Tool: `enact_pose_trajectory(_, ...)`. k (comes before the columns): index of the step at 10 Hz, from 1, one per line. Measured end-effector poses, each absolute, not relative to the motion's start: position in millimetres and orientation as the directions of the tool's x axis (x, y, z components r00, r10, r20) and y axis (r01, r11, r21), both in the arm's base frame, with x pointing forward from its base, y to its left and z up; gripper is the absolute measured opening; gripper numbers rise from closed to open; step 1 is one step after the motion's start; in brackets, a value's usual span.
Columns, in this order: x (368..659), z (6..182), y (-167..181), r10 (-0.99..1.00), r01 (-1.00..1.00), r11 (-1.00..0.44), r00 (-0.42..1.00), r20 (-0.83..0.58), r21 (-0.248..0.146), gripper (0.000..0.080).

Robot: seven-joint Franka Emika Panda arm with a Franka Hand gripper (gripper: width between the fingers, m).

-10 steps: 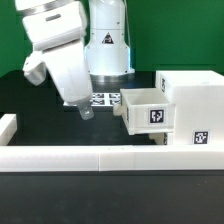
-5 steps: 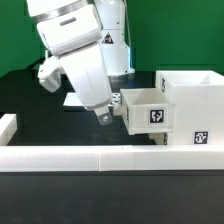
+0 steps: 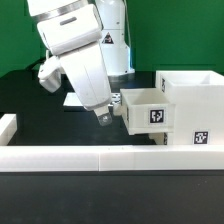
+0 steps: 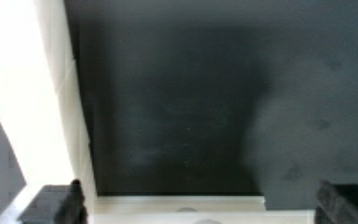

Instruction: Assemble drawer

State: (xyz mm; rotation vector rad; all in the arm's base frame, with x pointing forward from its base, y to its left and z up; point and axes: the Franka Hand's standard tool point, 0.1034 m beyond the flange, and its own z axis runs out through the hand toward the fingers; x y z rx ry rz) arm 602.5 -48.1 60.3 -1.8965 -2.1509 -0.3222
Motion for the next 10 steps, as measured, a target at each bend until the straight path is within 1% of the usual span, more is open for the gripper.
enact_pose_trajectory(4,604,62.7,-30,0.928,0.989,0.149,-0.141,0.346,0.004,0.0649)
enact_pose_trajectory(6,607,63.8,-18,0.932,0.992,0.123,-0.119,0.342,0.011,0.0649)
enact_pose_trajectory(10,608,63.2,-11,0.951,0.997,0.073,-0.062,0.302,-0.025,0.0649)
